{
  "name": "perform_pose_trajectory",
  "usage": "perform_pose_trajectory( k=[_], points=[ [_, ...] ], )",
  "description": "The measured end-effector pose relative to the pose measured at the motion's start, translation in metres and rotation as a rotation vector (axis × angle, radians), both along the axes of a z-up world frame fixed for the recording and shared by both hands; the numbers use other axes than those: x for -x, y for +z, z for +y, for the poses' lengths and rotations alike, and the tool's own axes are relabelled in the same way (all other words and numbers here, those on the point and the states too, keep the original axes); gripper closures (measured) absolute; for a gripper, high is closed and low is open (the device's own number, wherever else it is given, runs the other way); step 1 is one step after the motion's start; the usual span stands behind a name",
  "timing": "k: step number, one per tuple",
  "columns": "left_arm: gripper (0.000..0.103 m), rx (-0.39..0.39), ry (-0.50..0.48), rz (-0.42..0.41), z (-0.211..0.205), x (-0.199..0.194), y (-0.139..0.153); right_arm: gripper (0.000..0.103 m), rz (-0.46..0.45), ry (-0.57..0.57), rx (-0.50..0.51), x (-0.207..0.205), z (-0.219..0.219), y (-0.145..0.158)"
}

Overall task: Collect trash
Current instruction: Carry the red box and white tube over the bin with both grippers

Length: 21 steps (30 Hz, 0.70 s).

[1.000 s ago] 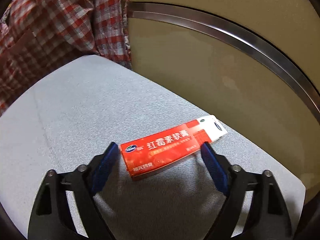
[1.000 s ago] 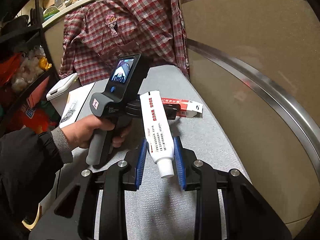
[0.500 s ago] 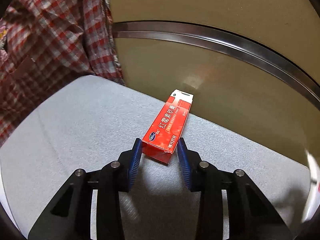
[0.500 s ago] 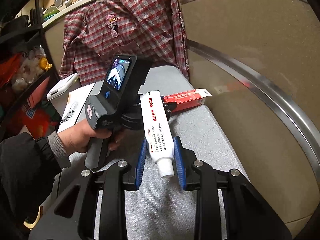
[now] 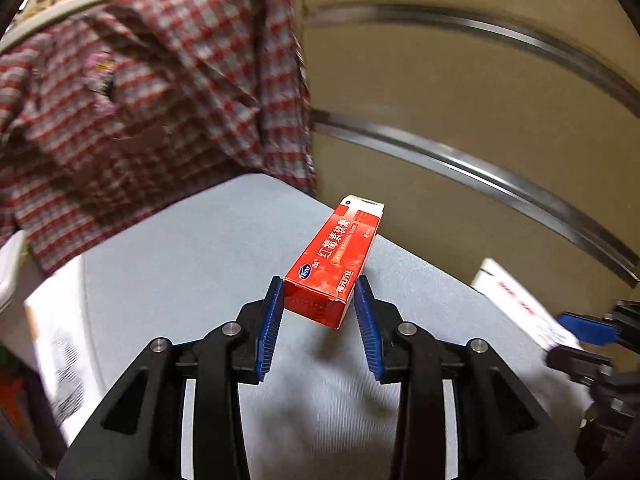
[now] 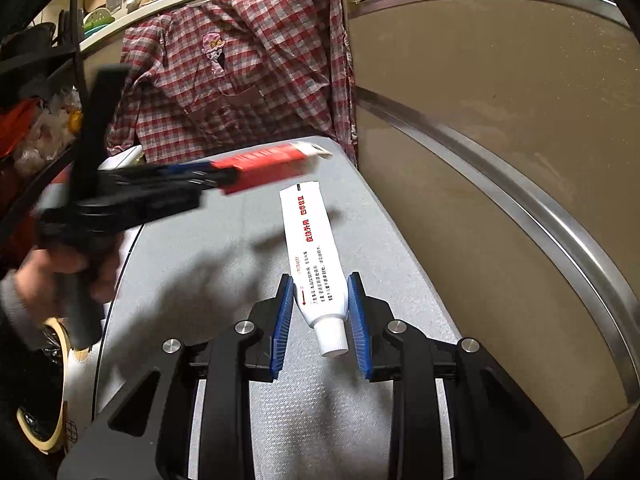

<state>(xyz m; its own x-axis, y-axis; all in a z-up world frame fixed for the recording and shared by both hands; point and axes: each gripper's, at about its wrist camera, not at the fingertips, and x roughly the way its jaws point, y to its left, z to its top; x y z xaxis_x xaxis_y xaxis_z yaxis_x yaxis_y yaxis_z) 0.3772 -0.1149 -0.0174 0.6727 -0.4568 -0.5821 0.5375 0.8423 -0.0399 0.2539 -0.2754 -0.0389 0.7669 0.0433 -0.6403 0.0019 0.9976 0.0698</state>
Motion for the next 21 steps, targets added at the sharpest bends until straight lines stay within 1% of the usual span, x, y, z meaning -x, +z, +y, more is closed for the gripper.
perform_pose_trajectory(
  k=[4,8,9,10,11,14,17,18,20,21],
  points=[
    [0.067,0.007,0.050,-0.023,0.025,0.043,0.020,0.075,-0.024,0.036,-0.006,0.012,0.013,0.009],
    [0.067,-0.007,0.113,-0.057,0.052,0.094,0.037,0.075,-0.064,0.080,-0.019,0.029,0.028,0.023],
    [0.067,-0.008,0.124,-0.064,0.057,0.100,0.039,0.075,-0.070,0.097,-0.026,0.034,0.035,0.026],
    [0.067,0.000,0.154,-0.071,0.068,0.117,0.044,0.075,-0.076,0.113,-0.033,0.039,0.041,0.029],
    [0.067,0.004,0.175,-0.075,0.076,0.126,0.047,0.075,-0.082,0.130,-0.041,0.043,0.048,0.031],
    [0.067,0.027,0.275,-0.089,0.107,0.165,0.056,0.075,-0.093,0.215,-0.072,0.059,0.081,0.038],
    [0.067,0.020,0.391,-0.108,0.138,0.202,0.065,0.075,-0.107,0.298,-0.078,0.073,0.115,0.043],
    [0.067,0.018,0.419,-0.108,0.145,0.210,0.066,0.075,-0.110,0.342,-0.082,0.080,0.132,0.045],
    [0.067,0.015,0.499,-0.108,0.167,0.232,0.069,0.075,-0.111,0.389,-0.086,0.087,0.152,0.047],
    [0.067,0.017,0.524,-0.105,0.174,0.239,0.069,0.075,-0.109,0.423,-0.089,0.093,0.167,0.047]
  ],
)
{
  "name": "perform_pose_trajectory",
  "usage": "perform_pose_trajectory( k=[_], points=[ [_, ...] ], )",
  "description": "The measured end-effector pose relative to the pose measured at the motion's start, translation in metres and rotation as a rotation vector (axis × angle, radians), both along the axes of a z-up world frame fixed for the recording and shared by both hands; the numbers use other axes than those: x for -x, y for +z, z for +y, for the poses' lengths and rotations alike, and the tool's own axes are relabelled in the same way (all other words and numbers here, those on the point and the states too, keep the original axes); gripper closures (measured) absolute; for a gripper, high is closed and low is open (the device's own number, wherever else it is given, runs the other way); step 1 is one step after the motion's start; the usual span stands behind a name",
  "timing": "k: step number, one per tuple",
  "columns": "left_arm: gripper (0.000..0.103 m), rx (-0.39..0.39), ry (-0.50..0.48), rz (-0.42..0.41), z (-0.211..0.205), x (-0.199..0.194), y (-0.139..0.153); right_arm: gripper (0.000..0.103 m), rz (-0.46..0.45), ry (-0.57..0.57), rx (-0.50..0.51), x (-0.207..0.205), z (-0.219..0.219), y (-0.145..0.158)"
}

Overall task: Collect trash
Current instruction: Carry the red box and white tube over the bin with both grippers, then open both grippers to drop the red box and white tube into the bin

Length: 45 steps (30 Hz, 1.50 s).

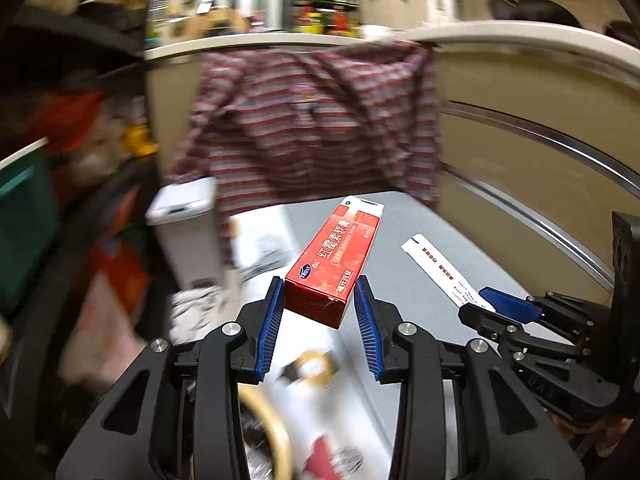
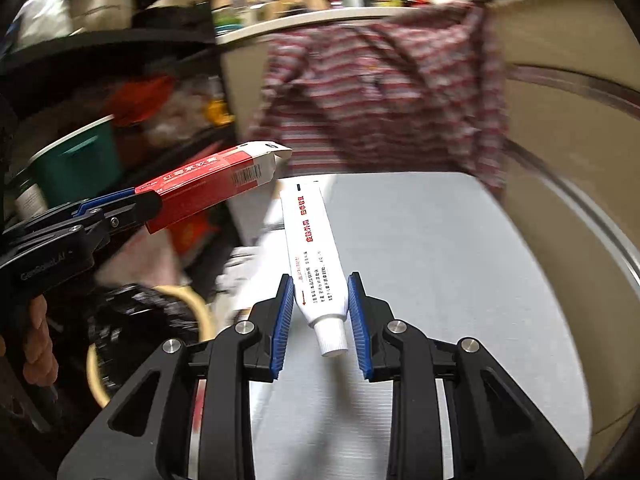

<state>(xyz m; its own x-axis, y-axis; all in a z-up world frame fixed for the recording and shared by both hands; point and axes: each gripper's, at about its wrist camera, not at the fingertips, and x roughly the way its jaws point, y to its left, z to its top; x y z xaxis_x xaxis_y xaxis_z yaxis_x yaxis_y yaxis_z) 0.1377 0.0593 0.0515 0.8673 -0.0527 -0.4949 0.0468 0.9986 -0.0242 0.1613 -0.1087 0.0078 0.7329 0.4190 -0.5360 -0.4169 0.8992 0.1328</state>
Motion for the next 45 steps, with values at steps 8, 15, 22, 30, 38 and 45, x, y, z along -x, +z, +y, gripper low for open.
perform_pose_trajectory(
  k=[8,15,22,30,38,45],
  points=[
    [0.067,0.022,0.197,0.047,0.060,0.050,-0.014,0.075,0.037,0.133,0.000,0.022,0.064,-0.006],
    [0.067,0.045,0.282,0.096,0.091,0.058,-0.037,0.075,0.050,0.201,0.016,0.033,0.102,-0.014],
    [0.067,0.067,0.326,0.166,0.108,0.056,-0.063,0.075,0.082,0.213,0.035,0.028,0.122,-0.026],
    [0.018,0.070,0.417,0.150,0.125,0.061,-0.071,0.075,0.112,0.273,0.070,0.024,0.147,-0.044],
    [0.017,0.047,0.458,0.120,0.137,0.064,-0.065,0.075,0.113,0.318,0.069,0.026,0.170,-0.058],
    [0.017,0.038,0.471,0.110,0.142,0.066,-0.063,0.041,0.129,0.368,0.087,0.029,0.190,-0.072]
  ],
)
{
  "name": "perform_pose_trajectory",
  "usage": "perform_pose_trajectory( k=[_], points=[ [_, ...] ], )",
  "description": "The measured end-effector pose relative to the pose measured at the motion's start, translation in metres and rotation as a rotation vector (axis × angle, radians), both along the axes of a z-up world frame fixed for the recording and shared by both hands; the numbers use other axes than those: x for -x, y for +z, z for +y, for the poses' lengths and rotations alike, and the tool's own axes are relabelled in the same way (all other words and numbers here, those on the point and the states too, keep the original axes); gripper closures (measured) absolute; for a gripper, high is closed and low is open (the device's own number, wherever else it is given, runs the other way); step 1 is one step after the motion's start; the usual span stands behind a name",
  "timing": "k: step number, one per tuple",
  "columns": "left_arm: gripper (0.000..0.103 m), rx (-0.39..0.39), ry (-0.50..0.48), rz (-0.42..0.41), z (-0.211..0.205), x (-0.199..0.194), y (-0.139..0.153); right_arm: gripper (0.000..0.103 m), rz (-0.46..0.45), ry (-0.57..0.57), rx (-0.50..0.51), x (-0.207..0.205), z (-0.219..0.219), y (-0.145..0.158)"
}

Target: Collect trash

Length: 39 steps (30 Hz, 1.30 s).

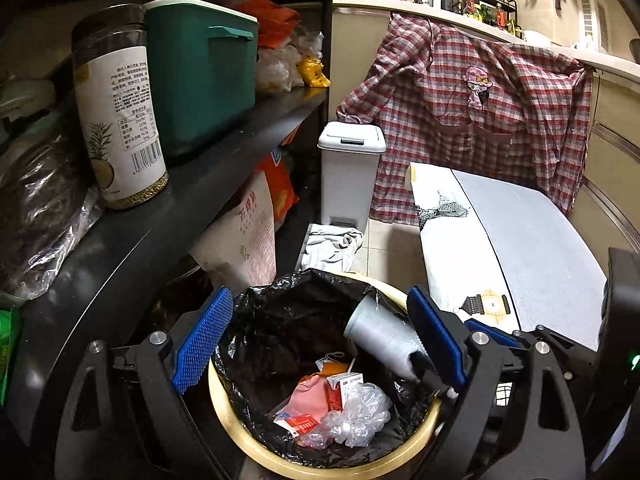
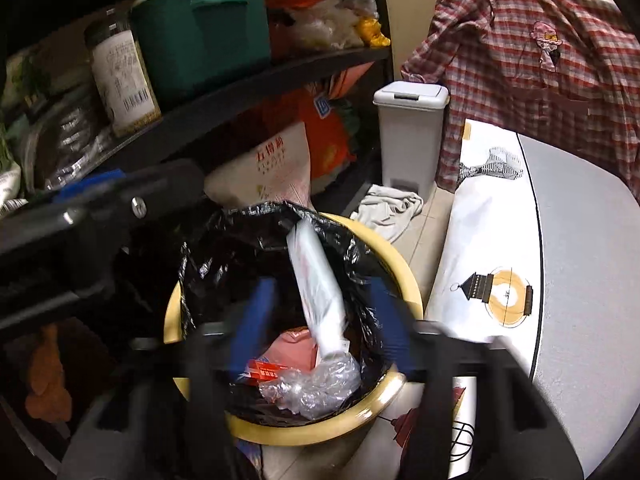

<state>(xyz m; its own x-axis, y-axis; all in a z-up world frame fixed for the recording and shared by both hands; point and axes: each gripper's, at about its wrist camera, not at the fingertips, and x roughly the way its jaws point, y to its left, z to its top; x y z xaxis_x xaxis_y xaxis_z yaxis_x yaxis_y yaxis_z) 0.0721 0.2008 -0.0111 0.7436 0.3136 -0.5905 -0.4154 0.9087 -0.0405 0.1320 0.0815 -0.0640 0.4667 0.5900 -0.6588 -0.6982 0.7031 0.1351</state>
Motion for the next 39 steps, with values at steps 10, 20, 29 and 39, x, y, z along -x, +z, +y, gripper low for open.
perform_pose_trajectory(
  k=[10,20,29,39],
  points=[
    [0.012,0.007,-0.062,-0.065,-0.020,0.001,0.013,0.005,-0.190,-0.153,0.074,0.016,-0.048,0.040],
    [0.007,-0.061,-0.261,-0.247,-0.110,-0.013,0.062,0.005,-0.486,-0.581,0.094,0.039,-0.160,0.108],
    [0.007,-0.084,-0.378,-0.259,-0.171,-0.024,0.060,0.005,-0.428,-0.723,0.086,0.028,-0.214,0.100],
    [0.007,-0.075,-0.420,-0.249,-0.186,-0.032,0.056,0.005,-0.416,-0.751,0.089,0.028,-0.229,0.094]
  ],
)
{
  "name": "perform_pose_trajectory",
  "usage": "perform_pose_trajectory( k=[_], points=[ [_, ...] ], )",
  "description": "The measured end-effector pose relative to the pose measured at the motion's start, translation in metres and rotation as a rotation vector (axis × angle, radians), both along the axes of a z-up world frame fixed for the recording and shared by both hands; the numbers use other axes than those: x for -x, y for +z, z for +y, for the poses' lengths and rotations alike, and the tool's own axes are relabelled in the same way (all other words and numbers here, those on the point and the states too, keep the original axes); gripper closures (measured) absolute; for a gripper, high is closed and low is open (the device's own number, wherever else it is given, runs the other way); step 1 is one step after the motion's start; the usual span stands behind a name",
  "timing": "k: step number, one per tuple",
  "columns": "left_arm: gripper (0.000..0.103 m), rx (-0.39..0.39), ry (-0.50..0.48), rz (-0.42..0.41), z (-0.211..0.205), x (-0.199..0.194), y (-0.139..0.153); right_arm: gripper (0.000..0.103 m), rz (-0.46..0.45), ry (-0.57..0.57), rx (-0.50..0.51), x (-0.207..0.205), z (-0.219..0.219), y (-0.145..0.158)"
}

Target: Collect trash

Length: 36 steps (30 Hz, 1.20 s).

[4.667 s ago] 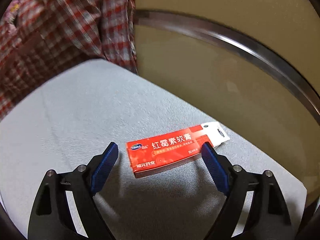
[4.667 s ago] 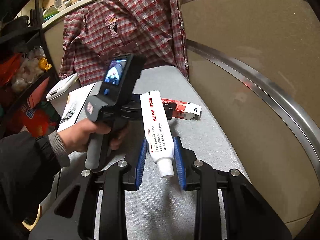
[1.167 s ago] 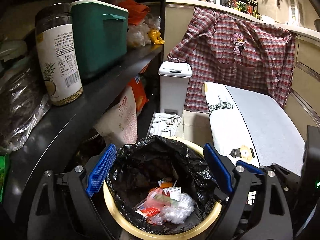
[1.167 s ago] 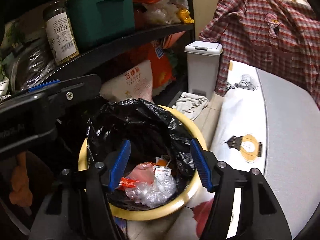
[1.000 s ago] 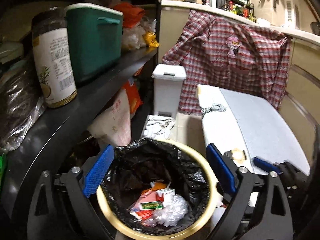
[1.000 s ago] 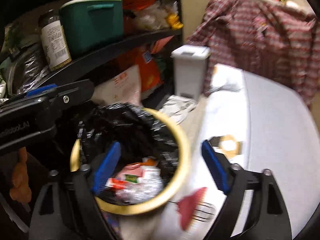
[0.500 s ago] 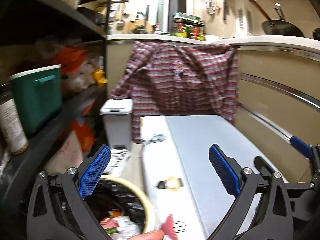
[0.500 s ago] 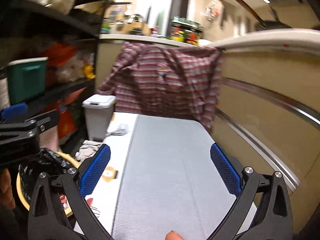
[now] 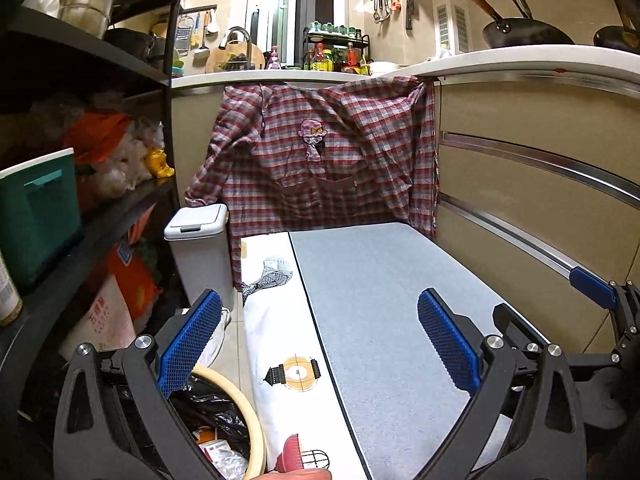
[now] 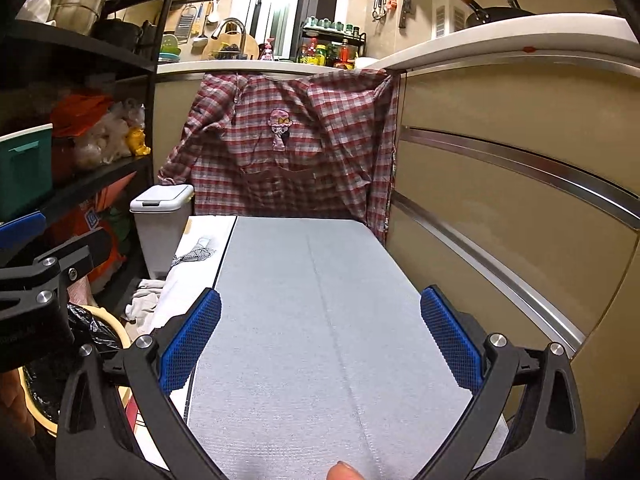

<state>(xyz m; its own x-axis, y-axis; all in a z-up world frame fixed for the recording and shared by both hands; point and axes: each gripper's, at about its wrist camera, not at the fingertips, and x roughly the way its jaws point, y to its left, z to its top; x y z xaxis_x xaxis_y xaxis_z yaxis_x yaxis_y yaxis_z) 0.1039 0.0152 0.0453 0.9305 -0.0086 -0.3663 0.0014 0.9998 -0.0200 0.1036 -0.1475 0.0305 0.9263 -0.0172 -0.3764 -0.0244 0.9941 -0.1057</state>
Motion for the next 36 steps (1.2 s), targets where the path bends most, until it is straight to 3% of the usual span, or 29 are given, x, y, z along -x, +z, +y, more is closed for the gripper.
perform_pose_trajectory(
  k=[36],
  points=[
    [0.007,0.009,-0.010,0.009,0.0027,-0.0057,-0.0022,0.005,-0.017,-0.011,-0.008,0.0007,-0.0008,0.0016]
  ],
)
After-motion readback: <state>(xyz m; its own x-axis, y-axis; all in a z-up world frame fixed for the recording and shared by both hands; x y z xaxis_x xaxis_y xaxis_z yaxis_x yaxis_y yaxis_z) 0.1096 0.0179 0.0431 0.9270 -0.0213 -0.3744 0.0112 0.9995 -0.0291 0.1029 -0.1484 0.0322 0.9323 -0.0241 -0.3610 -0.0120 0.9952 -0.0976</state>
